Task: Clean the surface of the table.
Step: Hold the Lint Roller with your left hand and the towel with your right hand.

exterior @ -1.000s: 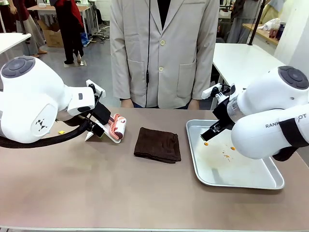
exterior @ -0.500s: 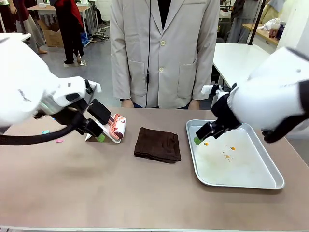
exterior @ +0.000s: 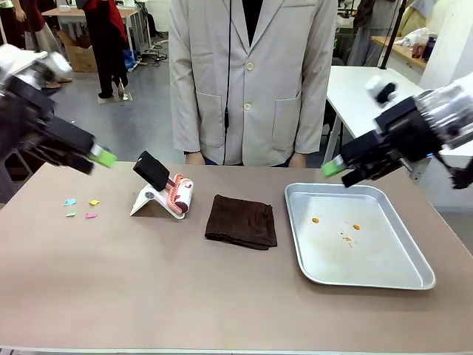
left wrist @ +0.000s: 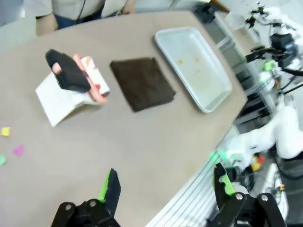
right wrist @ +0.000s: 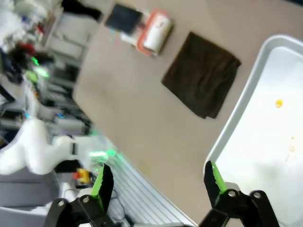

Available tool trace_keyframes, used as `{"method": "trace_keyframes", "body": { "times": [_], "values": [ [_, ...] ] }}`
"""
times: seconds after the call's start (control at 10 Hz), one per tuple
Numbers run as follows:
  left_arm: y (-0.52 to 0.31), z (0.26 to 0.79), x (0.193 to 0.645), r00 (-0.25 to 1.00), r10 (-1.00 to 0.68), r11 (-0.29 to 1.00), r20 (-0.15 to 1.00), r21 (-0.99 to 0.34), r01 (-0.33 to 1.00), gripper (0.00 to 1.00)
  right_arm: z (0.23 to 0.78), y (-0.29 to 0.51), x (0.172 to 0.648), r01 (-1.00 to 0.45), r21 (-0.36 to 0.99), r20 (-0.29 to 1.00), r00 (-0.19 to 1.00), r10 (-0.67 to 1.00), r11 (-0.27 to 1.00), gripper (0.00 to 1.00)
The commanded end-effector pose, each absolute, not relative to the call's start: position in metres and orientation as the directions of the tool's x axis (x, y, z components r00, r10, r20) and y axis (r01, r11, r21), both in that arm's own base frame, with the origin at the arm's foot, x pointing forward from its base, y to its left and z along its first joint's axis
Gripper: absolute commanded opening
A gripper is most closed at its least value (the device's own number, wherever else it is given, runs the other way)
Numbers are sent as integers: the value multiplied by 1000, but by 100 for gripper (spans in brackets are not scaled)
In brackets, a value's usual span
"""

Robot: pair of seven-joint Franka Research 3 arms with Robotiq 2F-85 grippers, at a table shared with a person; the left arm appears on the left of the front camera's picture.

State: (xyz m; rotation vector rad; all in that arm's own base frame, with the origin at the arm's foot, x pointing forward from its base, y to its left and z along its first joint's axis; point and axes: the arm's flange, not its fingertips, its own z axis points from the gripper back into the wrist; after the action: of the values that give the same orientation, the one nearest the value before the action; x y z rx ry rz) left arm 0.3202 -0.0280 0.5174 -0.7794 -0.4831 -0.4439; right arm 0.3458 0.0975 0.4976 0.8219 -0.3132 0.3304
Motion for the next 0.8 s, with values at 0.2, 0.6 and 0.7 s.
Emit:
{"method": "trace_keyframes", "body": {
  "times": [0.2,0.6,0.7],
  "values": [
    [99,476,272,795,93,534,599,-704,468,100,459,-34,305,-268,840,377,913,-155,472,100],
    [145,434,243,747,392,481,537,-812,332,100,402,-131,285,-115,935,258,869,-422,336,100],
    [150,424,238,726,447,434,522,-837,334,100,391,-143,281,-89,942,235,862,-449,322,100]
  ]
}}
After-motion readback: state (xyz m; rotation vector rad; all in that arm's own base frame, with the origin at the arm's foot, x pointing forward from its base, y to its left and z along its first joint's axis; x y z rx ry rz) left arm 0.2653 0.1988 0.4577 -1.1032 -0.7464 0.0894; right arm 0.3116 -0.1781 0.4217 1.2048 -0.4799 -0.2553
